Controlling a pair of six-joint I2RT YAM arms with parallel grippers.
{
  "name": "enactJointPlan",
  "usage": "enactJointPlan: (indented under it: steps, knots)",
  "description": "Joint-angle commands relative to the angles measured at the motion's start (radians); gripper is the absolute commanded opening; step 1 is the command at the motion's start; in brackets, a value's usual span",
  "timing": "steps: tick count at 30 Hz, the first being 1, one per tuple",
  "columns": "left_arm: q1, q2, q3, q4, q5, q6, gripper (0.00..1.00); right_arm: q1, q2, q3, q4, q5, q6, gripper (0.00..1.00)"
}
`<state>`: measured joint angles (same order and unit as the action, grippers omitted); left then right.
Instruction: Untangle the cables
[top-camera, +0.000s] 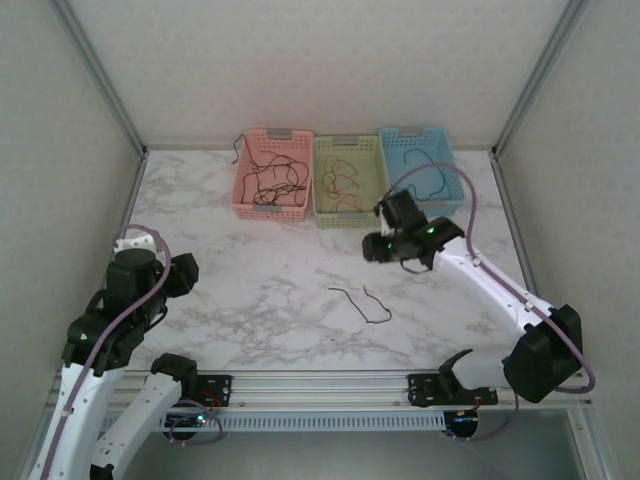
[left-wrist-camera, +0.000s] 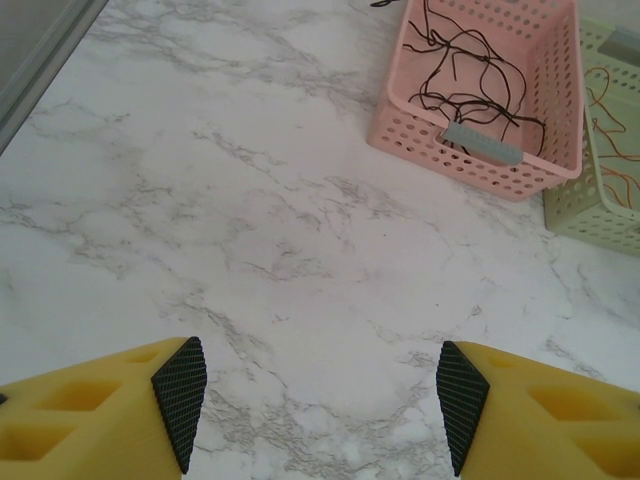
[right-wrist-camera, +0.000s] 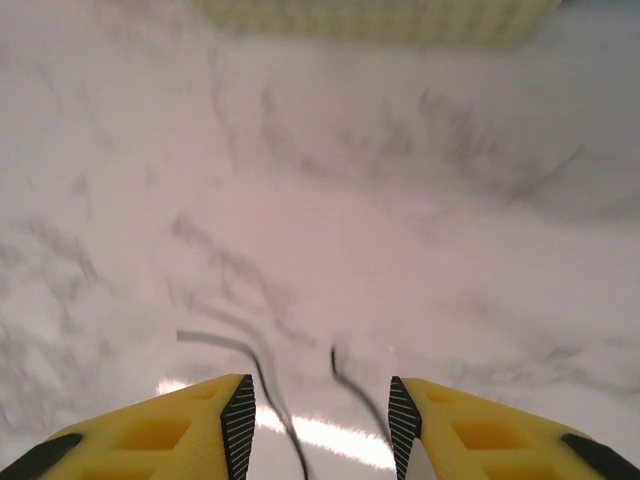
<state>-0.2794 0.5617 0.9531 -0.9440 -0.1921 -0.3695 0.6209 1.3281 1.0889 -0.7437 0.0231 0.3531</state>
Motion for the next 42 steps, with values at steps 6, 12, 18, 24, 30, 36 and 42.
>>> enactJointPlan:
  steps: [6,12,18,24,30,36,42]
  knots:
    - [0.009,-0.022,-0.011,0.014,0.011,0.008,0.65,0.166,0.067,-0.121,0.017,-0.021,0.0,0.43]
    - [0.009,-0.02,-0.013,0.015,0.01,0.007,0.65,0.248,0.218,-0.062,0.041,-0.009,-0.107,0.44]
    - [0.009,-0.022,-0.013,0.014,0.006,0.007,0.65,0.248,0.379,0.022,0.042,0.033,-0.194,0.44]
    - [0.009,-0.02,-0.014,0.014,0.006,0.007,0.65,0.249,0.476,0.08,0.074,0.028,-0.22,0.43]
    - [0.009,-0.017,-0.013,0.015,0.008,0.008,0.65,0.248,0.524,0.105,0.071,0.033,-0.226,0.37]
    - [0.009,-0.019,-0.014,0.014,0.006,0.006,0.65,0.249,0.512,0.079,0.067,0.099,-0.225,0.35]
    - [0.009,-0.02,-0.014,0.014,0.006,0.006,0.65,0.248,0.457,0.055,0.076,0.131,-0.224,0.39]
